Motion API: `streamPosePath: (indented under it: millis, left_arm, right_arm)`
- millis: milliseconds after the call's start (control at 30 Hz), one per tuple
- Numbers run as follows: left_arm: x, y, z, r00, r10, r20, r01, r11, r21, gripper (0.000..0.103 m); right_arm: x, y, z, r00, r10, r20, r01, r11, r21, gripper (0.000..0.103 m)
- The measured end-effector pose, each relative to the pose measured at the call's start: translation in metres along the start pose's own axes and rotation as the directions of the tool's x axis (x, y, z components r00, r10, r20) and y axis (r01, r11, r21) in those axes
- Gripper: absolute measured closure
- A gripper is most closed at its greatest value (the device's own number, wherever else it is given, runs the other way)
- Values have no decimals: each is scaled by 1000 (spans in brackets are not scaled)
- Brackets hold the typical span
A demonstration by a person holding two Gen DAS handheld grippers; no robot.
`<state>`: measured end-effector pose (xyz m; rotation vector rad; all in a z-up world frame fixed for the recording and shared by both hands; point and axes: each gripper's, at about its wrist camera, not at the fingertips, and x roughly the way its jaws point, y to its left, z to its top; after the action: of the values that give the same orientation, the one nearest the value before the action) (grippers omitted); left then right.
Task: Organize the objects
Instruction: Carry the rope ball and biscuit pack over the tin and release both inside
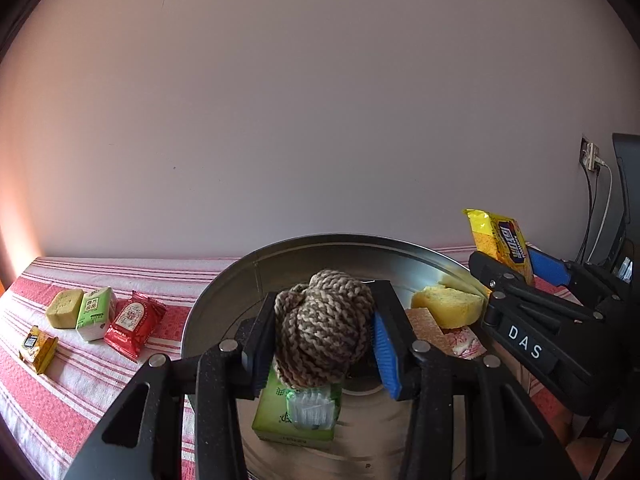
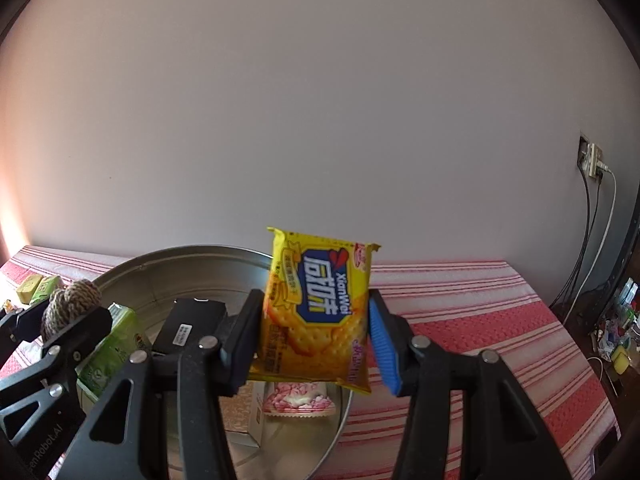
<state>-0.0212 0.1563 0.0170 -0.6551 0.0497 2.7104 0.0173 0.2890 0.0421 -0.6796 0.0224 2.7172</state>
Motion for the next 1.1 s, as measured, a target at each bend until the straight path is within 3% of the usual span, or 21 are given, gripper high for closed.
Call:
streamPosePath:
  millis: [267, 533, 633, 667, 700, 767, 900, 1033, 1100]
  left_arm:
    - [6, -12, -6, 998, 62, 24, -65, 991, 121, 57]
    - [6, -7, -12, 999, 15, 30, -19, 990, 138, 53]
    - [2, 7, -13, 999, 36, 37, -39, 995, 97, 30]
    - [-4, 11, -13, 997, 55, 53, -59, 995, 78, 17]
    - [-6, 20, -11, 995, 68, 76, -73, 996, 57, 7]
    - [-19, 31, -11, 989, 59, 133, -62, 998, 19, 1]
    - [-33, 38, -10, 984, 44, 174, -43, 999, -7, 1]
    - [-44, 53, -9, 977, 77, 199, -74, 997, -23, 1]
    - [-48, 64, -11, 973, 105, 207, -98, 994, -48, 1]
  right_arm:
    - [13, 4, -6, 998, 28, -61, -29, 1000, -12, 52]
    - [25, 7, -15, 991, 63, -114, -66, 998, -20, 52]
    - [26, 4, -16, 987, 99, -125, -100, 995, -1, 50]
    - [26, 3, -16, 986, 114, -124, -113, 993, 14, 50]
    - [25, 1, -15, 984, 132, -119, -130, 991, 29, 47]
    - [19, -1, -13, 979, 179, -99, -174, 983, 54, 38]
    - [2, 0, -9, 975, 218, -30, -216, 975, 57, 17]
    - [-12, -2, -6, 974, 225, 26, -227, 972, 69, 10]
    - [-19, -8, -5, 981, 184, 63, -189, 977, 98, 4]
